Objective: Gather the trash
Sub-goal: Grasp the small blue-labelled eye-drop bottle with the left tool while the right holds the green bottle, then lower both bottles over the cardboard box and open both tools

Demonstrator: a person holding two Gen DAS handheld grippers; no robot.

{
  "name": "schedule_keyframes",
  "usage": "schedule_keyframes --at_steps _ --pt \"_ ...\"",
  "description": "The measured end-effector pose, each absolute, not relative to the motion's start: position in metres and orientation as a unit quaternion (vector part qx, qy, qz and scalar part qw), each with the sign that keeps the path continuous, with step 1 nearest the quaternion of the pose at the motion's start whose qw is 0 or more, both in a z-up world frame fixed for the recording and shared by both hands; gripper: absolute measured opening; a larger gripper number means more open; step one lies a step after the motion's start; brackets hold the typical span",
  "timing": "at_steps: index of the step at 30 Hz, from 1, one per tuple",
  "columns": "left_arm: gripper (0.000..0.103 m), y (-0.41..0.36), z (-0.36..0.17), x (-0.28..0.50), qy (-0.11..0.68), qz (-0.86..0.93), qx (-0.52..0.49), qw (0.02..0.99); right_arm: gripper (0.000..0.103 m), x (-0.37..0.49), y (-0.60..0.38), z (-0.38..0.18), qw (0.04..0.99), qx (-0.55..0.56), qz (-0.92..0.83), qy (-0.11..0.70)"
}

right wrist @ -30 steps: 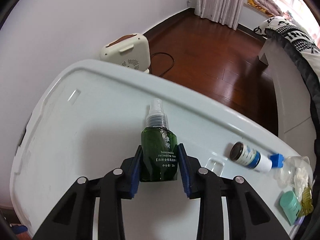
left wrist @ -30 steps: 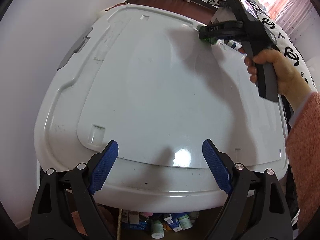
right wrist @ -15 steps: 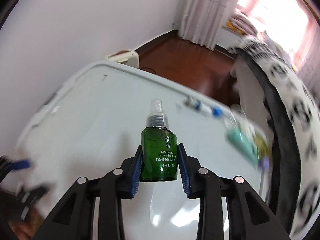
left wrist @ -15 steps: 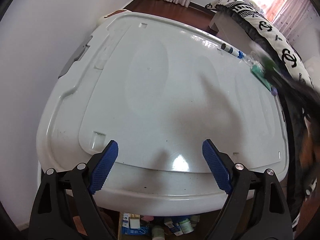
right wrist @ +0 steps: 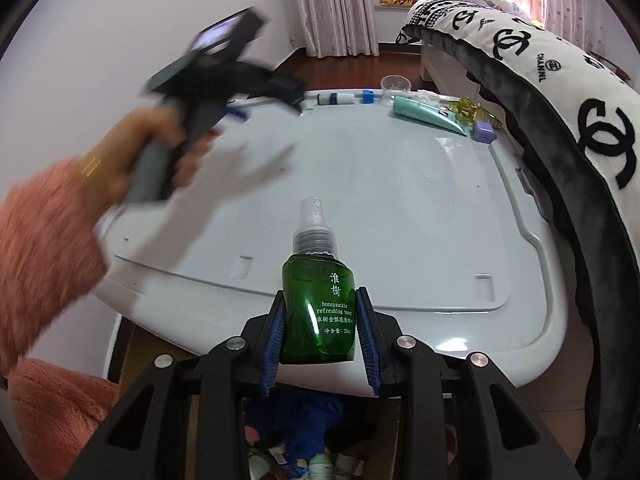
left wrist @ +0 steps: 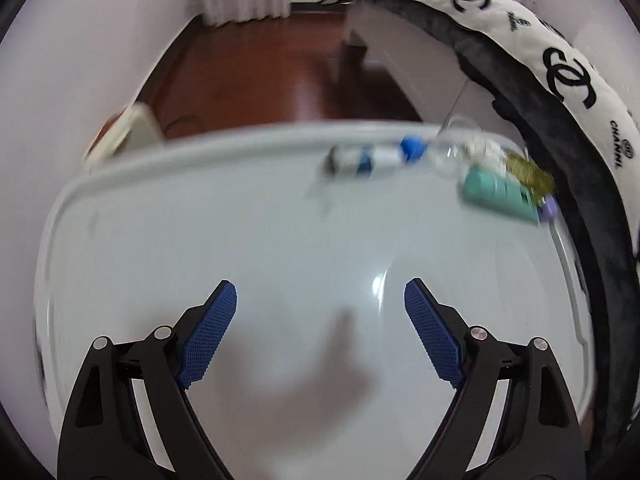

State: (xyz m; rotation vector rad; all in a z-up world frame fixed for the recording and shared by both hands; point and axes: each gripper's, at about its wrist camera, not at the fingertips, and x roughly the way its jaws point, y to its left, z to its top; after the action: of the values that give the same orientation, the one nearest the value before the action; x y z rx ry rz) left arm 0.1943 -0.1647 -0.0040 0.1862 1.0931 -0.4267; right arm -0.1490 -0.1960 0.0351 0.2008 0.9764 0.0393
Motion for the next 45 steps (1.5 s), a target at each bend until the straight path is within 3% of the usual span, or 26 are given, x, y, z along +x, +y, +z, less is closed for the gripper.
schedule_keyframes --at_steps 9,13,17,22,24,36,45 --pt "0.084 -0.232 -0.031 0.263 0.474 -0.249 0.306 0.787 0.034 -0.152 -0.219 0.034 0.866 0.167 0.05 0.468" --pt "0.085 -0.241 -0.037 0.276 0.469 -0.277 0.339 0.768 0.034 -0.15 -0.22 0.042 0.868 0.187 0.068 0.454" --pt "0.081 -0.242 -0.037 0.28 0.481 -0.309 0.325 0.753 0.034 -0.145 -0.218 0.041 0.861 0.202 0.085 0.458" --pt "0.049 -0.242 -0.035 0.282 0.509 -0.351 0.281 0.734 0.034 -0.142 -0.219 0.037 0.858 0.207 0.077 0.463" --pt "0.028 -0.241 -0.034 0.281 0.524 -0.368 0.245 0.728 0.034 -0.142 -0.219 0.038 0.86 0.207 0.077 0.46" --pt "0.023 -0.218 -0.024 0.257 0.51 -0.362 0.177 0.76 0.034 -0.142 -0.234 0.038 0.862 0.216 0.064 0.455" --pt "0.023 -0.141 0.03 0.156 0.481 -0.388 0.127 0.776 0.034 -0.148 -0.237 0.045 0.874 0.198 0.038 0.441"
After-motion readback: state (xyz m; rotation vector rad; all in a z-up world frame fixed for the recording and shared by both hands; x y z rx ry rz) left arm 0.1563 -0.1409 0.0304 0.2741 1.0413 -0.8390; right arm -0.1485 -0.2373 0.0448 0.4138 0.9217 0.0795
